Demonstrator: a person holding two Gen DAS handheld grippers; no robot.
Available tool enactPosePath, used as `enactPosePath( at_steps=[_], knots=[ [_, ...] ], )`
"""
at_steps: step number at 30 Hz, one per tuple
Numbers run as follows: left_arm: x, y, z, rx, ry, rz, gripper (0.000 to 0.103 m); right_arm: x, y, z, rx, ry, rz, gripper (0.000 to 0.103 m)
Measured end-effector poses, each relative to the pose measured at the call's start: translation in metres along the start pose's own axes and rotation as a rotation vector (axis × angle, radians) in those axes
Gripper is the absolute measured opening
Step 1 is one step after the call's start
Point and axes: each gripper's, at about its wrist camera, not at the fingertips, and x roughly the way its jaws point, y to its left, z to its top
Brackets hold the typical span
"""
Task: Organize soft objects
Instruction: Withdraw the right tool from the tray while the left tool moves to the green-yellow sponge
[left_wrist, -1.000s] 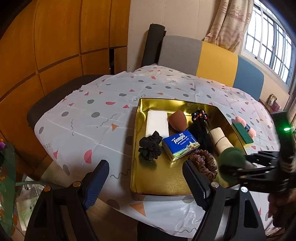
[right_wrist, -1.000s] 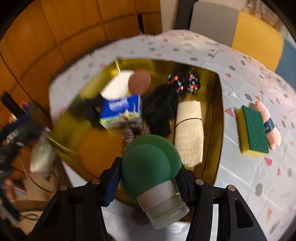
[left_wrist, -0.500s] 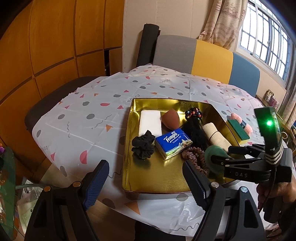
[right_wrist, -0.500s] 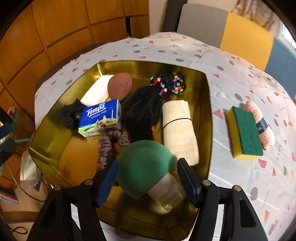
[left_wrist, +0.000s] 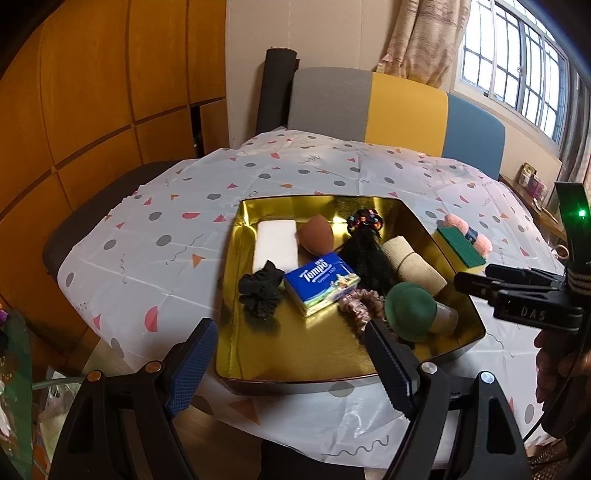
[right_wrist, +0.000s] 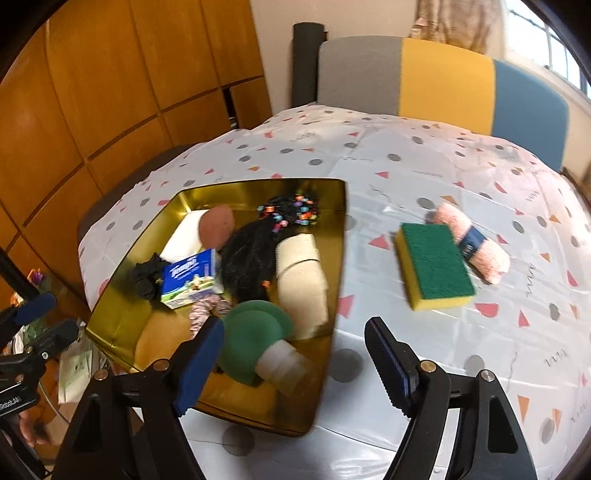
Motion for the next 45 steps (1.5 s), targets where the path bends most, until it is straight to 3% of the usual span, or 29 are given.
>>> enactPosePath(
  at_steps=[9,24,27,37,41,45],
  knots=[
    [0.000,-0.016,-0.001,0.033,0.006,-0.024,0.083,-0.023,-0.036,-0.010,0.062,-0.047,-0.052,0.080],
    [0.007,-0.023,-0.002,0.012,0.040,-0.079,0.083,-0.031,-0.077,-0.029,0.086,-0.035,-0.138,0.080],
    [0.010,-0.021,-0.003,-0.012,0.054,-0.091,0.071,-0.033,-0.093,-0.033,0.093,-0.029,-0.169,0.080],
    [0.008,-0.036,0.008,0.004,0.061,-0.167,0.069,-0.039,-0.170,-0.050,0.117,0.004,-0.298,0.080],
    [0.005,-0.066,0.023,0.080,0.042,-0.198,0.069,-0.043,-0.210,-0.066,0.203,-0.009,-0.328,0.080],
    [0.010,-0.101,0.039,0.130,0.052,-0.245,0.069,-0.043,-0.245,-0.076,0.371,0.010,-0.337,0.080]
  ],
)
